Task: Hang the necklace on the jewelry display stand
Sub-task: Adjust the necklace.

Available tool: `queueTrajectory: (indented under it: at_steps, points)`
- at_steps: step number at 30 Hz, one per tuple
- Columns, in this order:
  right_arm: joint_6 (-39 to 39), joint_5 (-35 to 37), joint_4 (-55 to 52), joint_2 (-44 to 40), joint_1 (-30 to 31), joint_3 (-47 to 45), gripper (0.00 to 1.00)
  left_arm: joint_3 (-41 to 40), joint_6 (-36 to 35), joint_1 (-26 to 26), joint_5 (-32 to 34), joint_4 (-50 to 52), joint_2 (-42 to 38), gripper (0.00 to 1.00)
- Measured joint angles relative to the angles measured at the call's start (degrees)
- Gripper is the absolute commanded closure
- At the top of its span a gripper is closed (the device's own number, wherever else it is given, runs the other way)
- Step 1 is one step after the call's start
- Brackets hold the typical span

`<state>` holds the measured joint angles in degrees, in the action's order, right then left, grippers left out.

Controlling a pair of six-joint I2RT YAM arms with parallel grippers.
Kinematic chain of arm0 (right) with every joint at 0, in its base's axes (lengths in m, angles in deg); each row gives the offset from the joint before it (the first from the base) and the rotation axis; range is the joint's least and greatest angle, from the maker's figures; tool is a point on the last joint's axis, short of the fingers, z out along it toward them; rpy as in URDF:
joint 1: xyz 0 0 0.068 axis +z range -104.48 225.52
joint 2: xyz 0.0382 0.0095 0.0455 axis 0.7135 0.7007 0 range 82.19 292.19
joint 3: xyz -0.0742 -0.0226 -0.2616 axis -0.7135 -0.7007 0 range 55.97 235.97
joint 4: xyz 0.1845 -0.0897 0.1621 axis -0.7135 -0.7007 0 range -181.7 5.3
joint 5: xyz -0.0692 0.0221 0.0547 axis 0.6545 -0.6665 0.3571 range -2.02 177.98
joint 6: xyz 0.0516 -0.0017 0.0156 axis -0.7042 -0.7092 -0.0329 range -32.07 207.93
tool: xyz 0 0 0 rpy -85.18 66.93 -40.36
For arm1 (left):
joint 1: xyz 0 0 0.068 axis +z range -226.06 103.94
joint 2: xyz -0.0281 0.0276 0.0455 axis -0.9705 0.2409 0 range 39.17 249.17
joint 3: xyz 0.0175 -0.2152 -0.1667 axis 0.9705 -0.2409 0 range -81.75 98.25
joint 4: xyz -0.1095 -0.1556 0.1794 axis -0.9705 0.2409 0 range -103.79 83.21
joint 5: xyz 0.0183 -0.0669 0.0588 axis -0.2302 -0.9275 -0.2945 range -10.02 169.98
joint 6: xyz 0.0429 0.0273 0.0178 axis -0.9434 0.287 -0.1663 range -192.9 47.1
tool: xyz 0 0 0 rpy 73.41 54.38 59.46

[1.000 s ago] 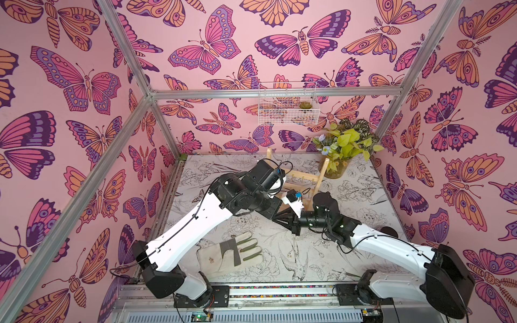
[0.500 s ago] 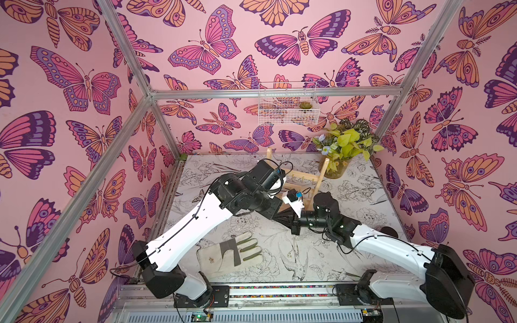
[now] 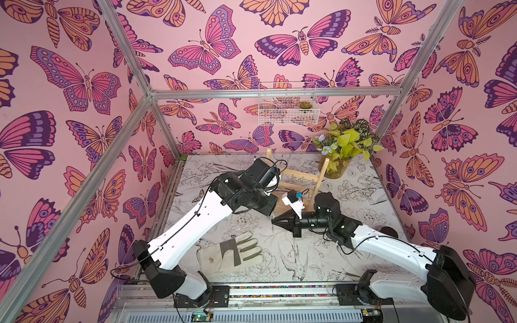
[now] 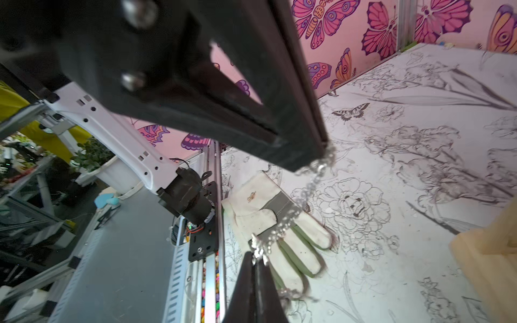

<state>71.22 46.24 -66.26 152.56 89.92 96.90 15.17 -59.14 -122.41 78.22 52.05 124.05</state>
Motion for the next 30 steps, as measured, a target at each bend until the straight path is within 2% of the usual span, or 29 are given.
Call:
queueTrajectory:
  at_steps: [4, 7, 12, 21, 25, 30]
  points:
    - [-4.92, -2.93, -1.97, 0.0, 0.0, 0.87, 1.0, -3.26, 0.59, 1.81, -1.75, -1.95, 0.11, 0.6]
    - [-7.72, -3.61, -4.76, 0.02, 0.0, 2.73, 1.0, -5.6, 0.98, 2.27, -2.64, -3.45, 0.09, 0.58]
    - [-10.43, -4.04, -9.46, 0.15, -0.09, 6.99, 1.0, -9.27, 1.11, 3.96, -3.39, -5.03, -1.22, 0.58]
    - [-12.26, -4.46, -14.71, 0.15, -1.81, 12.33, 1.0, -17.46, 1.07, 6.58, -3.63, -9.64, -13.35, 0.57]
    - [-13.57, -5.14, -16.15, 0.83, -3.56, 15.04, 1.0, -20.63, 0.98, 6.58, -6.16, -14.32, -17.07, 0.61]
    - [-15.15, -6.71, -17.33, 2.8, -5.73, 19.02, 1.0, -25.07, 0.83, 5.86, -10.32, -20.24, -18.78, 0.61]
